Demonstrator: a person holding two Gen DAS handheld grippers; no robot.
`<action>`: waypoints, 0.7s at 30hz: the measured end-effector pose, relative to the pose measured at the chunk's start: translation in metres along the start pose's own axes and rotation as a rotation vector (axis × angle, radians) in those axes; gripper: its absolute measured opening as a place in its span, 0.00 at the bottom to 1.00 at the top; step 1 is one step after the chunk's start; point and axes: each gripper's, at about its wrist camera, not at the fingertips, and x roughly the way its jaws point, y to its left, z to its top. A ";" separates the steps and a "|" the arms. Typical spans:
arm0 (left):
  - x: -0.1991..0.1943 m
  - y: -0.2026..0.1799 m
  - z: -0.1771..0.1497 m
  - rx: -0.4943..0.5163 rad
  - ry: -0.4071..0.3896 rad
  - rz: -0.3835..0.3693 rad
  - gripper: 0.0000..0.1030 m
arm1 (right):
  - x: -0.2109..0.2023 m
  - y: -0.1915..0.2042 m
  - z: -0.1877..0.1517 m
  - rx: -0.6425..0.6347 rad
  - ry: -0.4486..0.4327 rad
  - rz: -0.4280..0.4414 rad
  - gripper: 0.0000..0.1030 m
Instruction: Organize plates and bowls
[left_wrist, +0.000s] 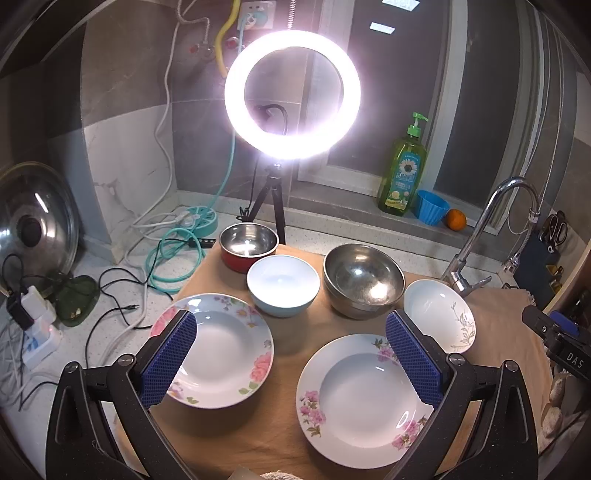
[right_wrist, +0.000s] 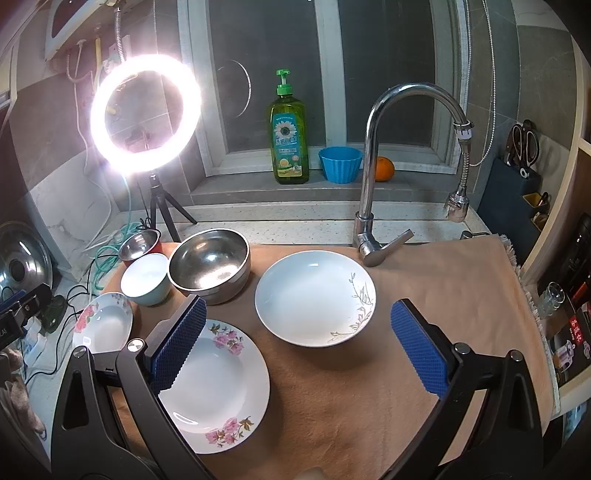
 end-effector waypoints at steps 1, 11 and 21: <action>0.000 0.000 0.000 0.001 0.000 0.000 0.99 | -0.001 0.001 -0.003 0.000 -0.002 -0.001 0.99; -0.001 0.002 -0.002 0.003 0.001 -0.001 0.99 | -0.004 0.004 -0.007 0.009 0.010 -0.002 0.99; -0.003 -0.002 -0.003 0.013 -0.001 -0.005 0.99 | -0.003 0.003 -0.007 0.010 0.012 0.001 0.99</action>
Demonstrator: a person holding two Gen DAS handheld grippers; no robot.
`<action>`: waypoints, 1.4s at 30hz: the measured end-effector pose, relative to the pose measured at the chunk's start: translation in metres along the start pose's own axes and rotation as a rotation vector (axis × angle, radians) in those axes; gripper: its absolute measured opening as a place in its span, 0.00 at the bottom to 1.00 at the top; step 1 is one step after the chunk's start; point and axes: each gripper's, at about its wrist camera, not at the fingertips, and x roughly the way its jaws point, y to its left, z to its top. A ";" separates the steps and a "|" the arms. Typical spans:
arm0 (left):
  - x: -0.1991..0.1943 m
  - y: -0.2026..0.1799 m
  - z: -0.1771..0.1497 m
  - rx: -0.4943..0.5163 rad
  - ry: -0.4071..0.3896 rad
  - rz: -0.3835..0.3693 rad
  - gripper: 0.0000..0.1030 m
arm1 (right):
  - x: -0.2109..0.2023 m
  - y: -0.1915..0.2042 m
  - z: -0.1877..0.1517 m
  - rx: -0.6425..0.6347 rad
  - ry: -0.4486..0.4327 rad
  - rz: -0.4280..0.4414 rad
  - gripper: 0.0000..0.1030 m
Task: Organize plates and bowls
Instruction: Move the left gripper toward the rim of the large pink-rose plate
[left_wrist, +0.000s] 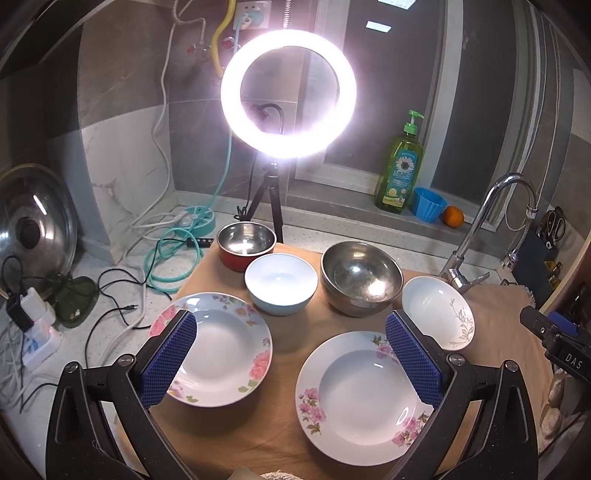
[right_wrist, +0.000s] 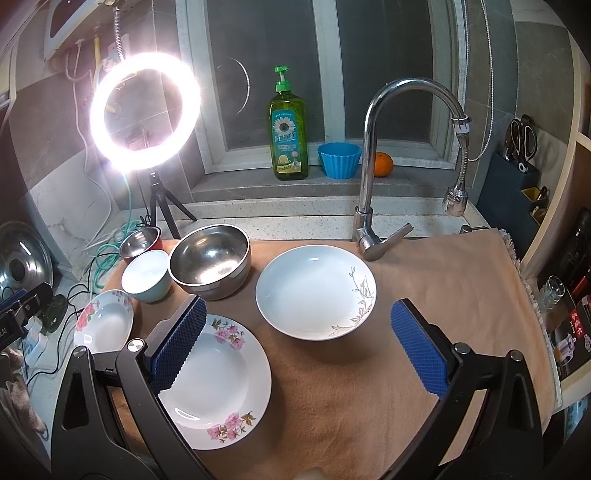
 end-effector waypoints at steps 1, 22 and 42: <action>0.000 0.000 0.000 0.000 0.000 0.000 0.99 | 0.000 0.000 0.000 0.001 0.000 0.000 0.99; 0.018 0.008 -0.011 -0.027 0.076 -0.025 0.99 | 0.018 -0.006 -0.005 0.010 0.055 0.027 0.99; 0.060 0.026 -0.046 -0.088 0.291 -0.126 0.82 | 0.067 -0.027 -0.034 0.076 0.244 0.107 0.78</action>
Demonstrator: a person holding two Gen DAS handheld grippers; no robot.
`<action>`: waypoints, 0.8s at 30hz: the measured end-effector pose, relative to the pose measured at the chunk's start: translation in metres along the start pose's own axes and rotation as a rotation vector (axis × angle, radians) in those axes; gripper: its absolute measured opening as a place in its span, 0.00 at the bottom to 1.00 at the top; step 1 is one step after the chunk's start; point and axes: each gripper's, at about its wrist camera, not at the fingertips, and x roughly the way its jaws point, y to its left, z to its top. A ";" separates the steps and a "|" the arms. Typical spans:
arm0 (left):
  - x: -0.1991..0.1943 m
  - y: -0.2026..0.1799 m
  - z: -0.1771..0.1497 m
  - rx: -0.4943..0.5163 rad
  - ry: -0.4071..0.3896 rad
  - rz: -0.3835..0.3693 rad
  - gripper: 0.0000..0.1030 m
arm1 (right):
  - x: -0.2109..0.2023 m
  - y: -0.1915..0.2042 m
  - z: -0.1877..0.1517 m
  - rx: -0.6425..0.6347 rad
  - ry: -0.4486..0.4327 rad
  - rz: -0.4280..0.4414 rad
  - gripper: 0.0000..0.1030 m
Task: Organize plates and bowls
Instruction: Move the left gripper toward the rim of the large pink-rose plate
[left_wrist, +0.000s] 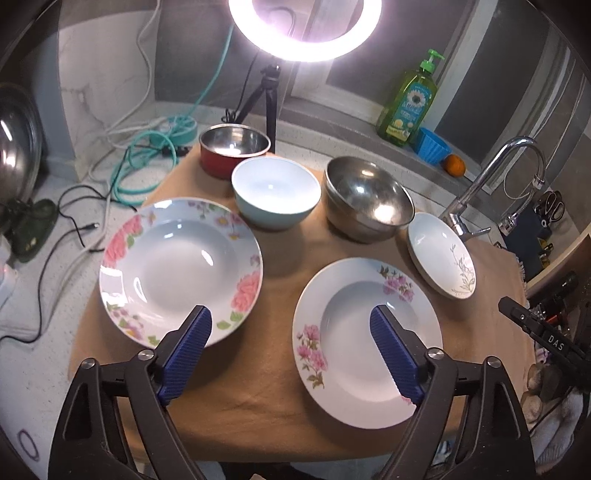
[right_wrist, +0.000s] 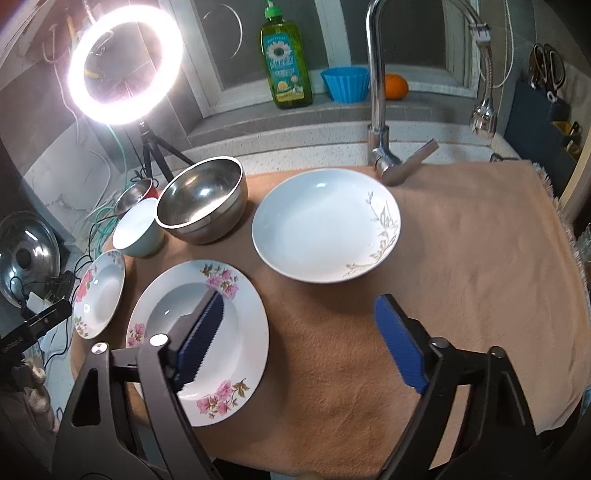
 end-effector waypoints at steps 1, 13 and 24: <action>0.002 0.001 -0.002 -0.004 0.010 -0.007 0.81 | 0.002 0.000 -0.002 -0.001 0.010 0.007 0.76; 0.037 0.013 -0.020 -0.090 0.186 -0.143 0.53 | 0.044 -0.009 -0.027 0.091 0.203 0.162 0.55; 0.061 0.019 -0.023 -0.146 0.253 -0.202 0.40 | 0.076 -0.013 -0.040 0.180 0.305 0.264 0.38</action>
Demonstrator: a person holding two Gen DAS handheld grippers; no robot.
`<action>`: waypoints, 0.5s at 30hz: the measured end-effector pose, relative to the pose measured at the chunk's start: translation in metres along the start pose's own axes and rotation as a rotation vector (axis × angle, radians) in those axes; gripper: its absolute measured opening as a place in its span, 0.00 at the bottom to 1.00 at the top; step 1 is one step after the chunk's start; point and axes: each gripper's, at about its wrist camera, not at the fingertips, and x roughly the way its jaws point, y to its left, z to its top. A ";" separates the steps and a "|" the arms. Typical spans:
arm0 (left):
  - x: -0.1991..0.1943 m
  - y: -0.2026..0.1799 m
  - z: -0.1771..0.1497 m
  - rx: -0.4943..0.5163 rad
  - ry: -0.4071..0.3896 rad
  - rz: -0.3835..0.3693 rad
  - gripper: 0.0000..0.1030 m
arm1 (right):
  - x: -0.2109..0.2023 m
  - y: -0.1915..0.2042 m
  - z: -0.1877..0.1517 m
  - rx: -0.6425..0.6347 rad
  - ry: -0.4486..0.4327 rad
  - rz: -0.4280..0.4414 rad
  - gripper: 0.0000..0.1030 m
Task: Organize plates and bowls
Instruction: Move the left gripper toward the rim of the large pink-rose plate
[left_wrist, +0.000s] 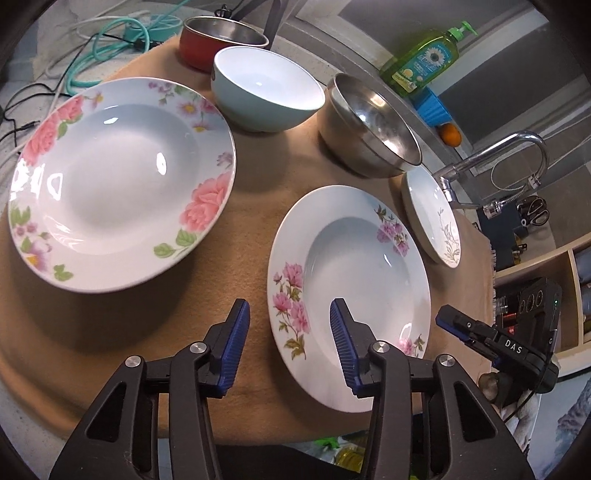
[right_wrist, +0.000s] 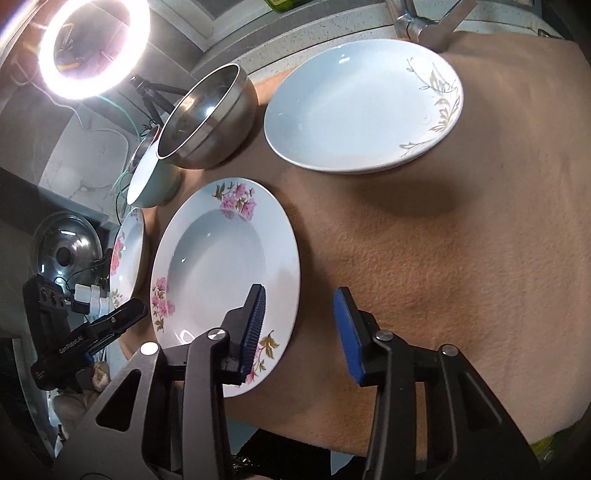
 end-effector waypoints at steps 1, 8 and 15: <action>0.001 0.002 0.001 -0.002 0.004 -0.002 0.39 | 0.002 0.000 0.001 -0.001 0.004 0.003 0.37; 0.010 0.007 0.006 0.006 0.025 -0.005 0.28 | 0.015 0.004 0.007 0.000 0.035 0.035 0.20; 0.017 0.007 0.007 0.017 0.042 -0.015 0.22 | 0.024 0.003 0.010 0.003 0.063 0.043 0.15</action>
